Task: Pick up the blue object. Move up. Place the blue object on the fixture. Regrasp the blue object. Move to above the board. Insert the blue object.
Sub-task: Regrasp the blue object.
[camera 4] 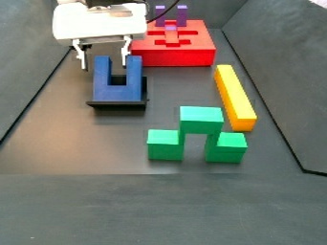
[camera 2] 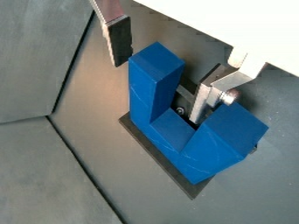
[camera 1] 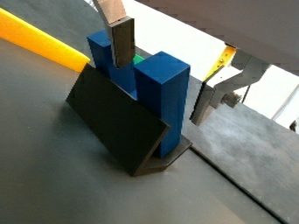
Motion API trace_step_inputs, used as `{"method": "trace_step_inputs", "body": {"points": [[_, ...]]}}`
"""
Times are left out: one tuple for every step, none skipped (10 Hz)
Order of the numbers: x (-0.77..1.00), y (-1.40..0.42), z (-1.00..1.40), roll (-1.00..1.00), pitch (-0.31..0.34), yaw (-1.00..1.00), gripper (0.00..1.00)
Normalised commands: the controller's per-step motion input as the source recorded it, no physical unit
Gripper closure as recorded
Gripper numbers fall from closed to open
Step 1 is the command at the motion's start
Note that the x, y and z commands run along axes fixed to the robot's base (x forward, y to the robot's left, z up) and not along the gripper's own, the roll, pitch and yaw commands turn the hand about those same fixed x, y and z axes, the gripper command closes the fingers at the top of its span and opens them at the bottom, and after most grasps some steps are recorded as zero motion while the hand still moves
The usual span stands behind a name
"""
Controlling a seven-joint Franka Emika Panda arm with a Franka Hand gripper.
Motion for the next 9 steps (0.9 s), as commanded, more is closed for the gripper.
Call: {"method": "trace_step_inputs", "body": {"points": [[0.00, 0.00, 0.00, 0.01, 0.000, 0.00, 0.00], [0.00, 0.02, -0.02, 0.17, 0.000, 0.00, 0.00], [0.00, 0.00, 0.00, 0.00, 0.000, 0.00, 1.00], [0.00, 0.00, 0.00, 0.00, 0.000, 0.00, 1.00], [0.00, 0.00, 0.00, 0.00, 0.000, 0.00, 1.00], [0.00, 0.00, 0.00, 0.00, 0.000, 0.00, 1.00], [0.00, 0.00, 0.00, 0.00, 0.000, 0.00, 1.00], [0.00, 0.00, 0.00, 0.00, 0.000, 0.00, 1.00], [0.00, 0.00, 0.00, 0.00, 0.000, 0.00, 1.00]]}}
